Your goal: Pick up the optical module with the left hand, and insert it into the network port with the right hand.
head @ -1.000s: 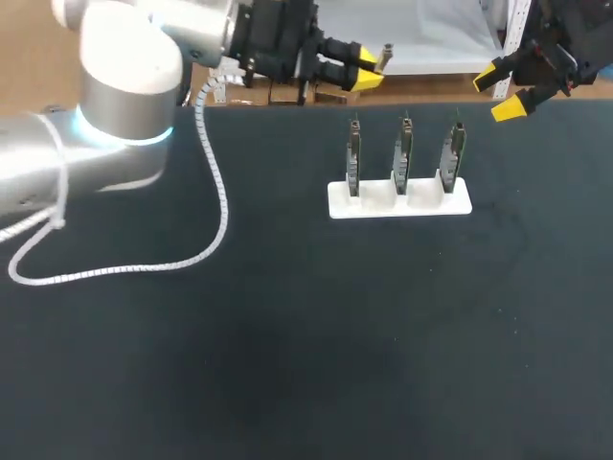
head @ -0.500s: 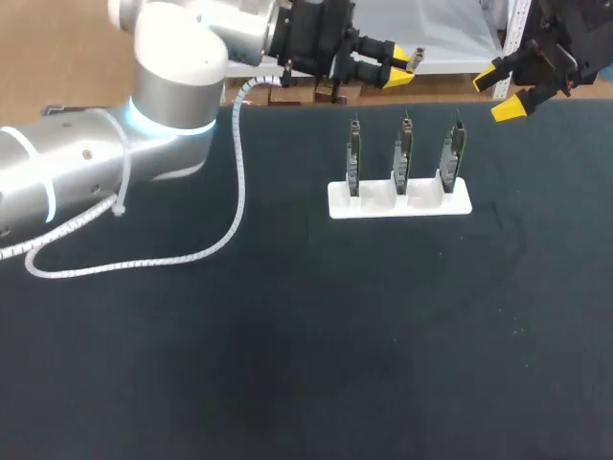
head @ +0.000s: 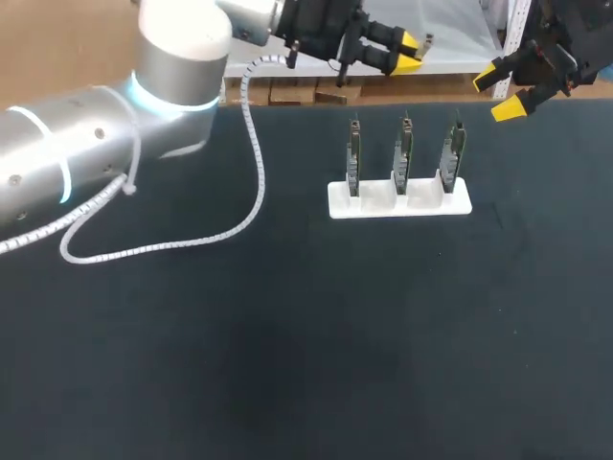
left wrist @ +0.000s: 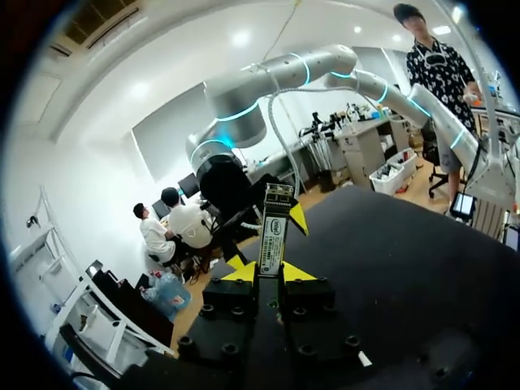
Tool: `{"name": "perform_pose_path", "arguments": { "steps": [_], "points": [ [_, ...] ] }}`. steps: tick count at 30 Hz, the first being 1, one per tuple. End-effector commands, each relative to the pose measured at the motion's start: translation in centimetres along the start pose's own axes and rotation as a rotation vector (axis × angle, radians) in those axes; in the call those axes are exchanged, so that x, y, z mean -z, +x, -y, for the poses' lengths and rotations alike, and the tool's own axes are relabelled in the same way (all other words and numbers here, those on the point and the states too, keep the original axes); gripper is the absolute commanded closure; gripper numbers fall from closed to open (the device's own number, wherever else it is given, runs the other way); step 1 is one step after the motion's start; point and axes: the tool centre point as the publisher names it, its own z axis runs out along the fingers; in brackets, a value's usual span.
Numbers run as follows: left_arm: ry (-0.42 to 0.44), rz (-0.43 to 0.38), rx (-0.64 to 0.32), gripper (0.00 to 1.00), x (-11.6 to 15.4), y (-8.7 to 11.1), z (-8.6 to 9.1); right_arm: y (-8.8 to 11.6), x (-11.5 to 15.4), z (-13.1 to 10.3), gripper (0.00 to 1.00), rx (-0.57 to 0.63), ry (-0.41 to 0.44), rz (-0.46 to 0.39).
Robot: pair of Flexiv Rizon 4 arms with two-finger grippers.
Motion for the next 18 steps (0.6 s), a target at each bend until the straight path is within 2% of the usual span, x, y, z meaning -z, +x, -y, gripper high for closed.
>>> {"name": "perform_pose_path", "arguments": {
  "steps": [1, 6, 13, 18],
  "points": [
    [-0.031, 0.072, 0.024, 1.0, -2.7, 0.9, 0.1, 0.0, -0.1, -0.2, 0.0, 0.001, 0.005, 0.0],
    [-0.055, 0.1, 0.049, 1.0, -4.1, 0.3, 0.4, 0.0, -0.1, -0.2, 0.0, 0.001, 0.005, 0.0],
    [-0.088, 0.075, 0.081, 1.0, -3.6, -0.9, 1.0, 0.0, -0.1, -0.2, 0.0, 0.001, 0.005, 0.0],
    [-0.107, 0.088, 0.12, 1.0, -3.5, -1.6, 2.0, 0.0, -0.1, -0.2, 0.0, 0.001, 0.005, 0.0]
  ]
}}
